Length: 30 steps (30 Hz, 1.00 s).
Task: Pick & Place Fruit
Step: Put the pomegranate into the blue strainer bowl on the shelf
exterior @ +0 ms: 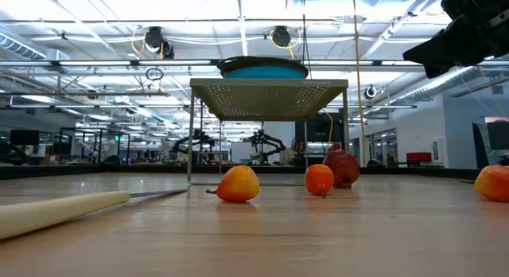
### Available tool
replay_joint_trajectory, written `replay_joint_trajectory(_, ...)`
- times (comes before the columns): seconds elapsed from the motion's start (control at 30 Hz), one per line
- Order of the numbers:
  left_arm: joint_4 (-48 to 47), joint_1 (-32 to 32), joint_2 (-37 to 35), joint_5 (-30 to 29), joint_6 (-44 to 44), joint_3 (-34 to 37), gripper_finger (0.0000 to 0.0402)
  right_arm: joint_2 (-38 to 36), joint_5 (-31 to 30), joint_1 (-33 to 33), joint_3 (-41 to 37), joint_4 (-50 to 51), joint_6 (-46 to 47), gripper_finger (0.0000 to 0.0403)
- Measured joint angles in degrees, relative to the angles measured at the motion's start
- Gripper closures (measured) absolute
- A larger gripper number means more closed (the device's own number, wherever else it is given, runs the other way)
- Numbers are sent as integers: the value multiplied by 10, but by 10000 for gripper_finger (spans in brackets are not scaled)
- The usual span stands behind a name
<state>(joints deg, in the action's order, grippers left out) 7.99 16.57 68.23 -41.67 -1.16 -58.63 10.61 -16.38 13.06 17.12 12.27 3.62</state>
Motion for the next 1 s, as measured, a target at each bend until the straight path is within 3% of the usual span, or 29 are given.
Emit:
replay_joint_trajectory(0.3, 21, -15, 0, 21, -80, 0, 230, 0, 0, 0, 0, 0, 0, 403)
replay_joint_trajectory(0.53, 38, -15, 0, 24, -91, 0, 208, 0, 0, 0, 0, 0, 0, 403)
replay_joint_trajectory(0.7, 57, -15, 0, 39, -83, 0, 221, 0, 0, 0, 0, 0, 0, 403)
replay_joint_trajectory(1.0, 129, -46, 0, 279, 38, 0, 220, 0, 0, 0, 0, 0, 0, 403)
